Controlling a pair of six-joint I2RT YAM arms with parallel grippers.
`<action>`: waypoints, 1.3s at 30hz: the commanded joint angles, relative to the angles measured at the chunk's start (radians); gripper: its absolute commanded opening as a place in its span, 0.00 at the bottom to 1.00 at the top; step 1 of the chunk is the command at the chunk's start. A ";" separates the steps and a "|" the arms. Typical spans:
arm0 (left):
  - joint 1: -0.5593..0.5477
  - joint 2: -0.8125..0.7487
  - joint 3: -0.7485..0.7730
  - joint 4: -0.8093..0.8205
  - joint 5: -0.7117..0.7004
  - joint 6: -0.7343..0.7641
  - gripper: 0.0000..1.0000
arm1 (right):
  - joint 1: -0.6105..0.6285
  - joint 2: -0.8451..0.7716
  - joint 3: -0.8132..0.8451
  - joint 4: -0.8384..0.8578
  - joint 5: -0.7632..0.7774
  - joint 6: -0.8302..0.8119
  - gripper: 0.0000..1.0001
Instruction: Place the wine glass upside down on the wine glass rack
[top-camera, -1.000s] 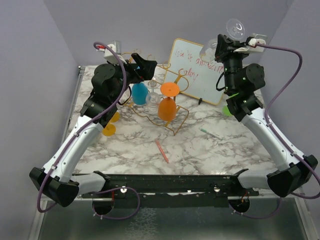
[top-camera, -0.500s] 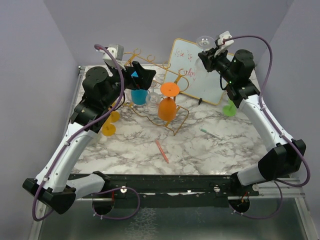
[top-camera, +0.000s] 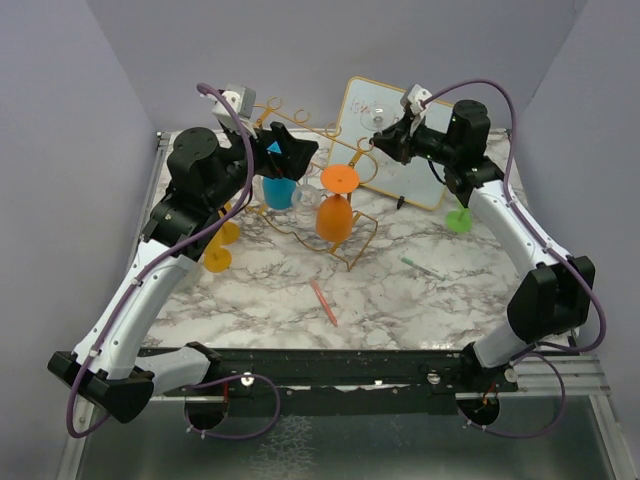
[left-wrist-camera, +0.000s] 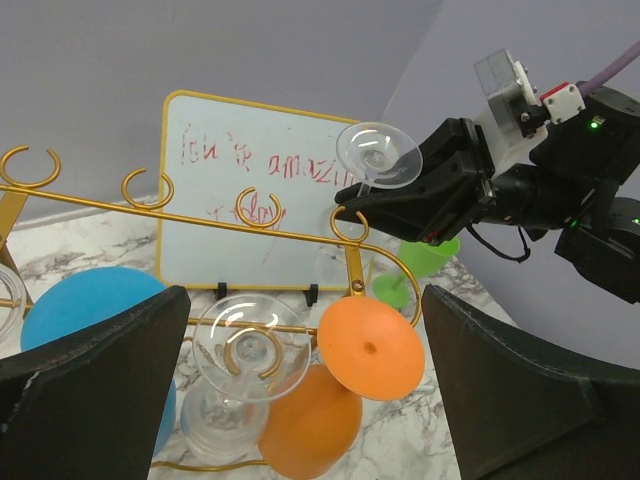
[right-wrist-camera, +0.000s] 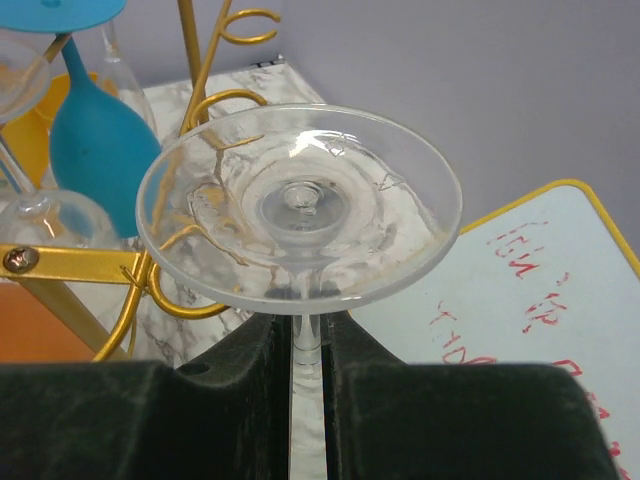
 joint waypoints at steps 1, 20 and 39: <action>0.005 -0.004 0.022 0.019 0.042 0.007 0.99 | -0.025 0.017 0.010 0.038 -0.163 -0.033 0.01; 0.005 -0.005 0.000 0.034 0.030 -0.001 0.99 | -0.027 0.078 0.000 0.101 -0.265 -0.033 0.01; 0.006 0.008 -0.003 0.060 0.054 -0.026 0.99 | -0.025 0.097 -0.023 0.177 -0.373 -0.028 0.01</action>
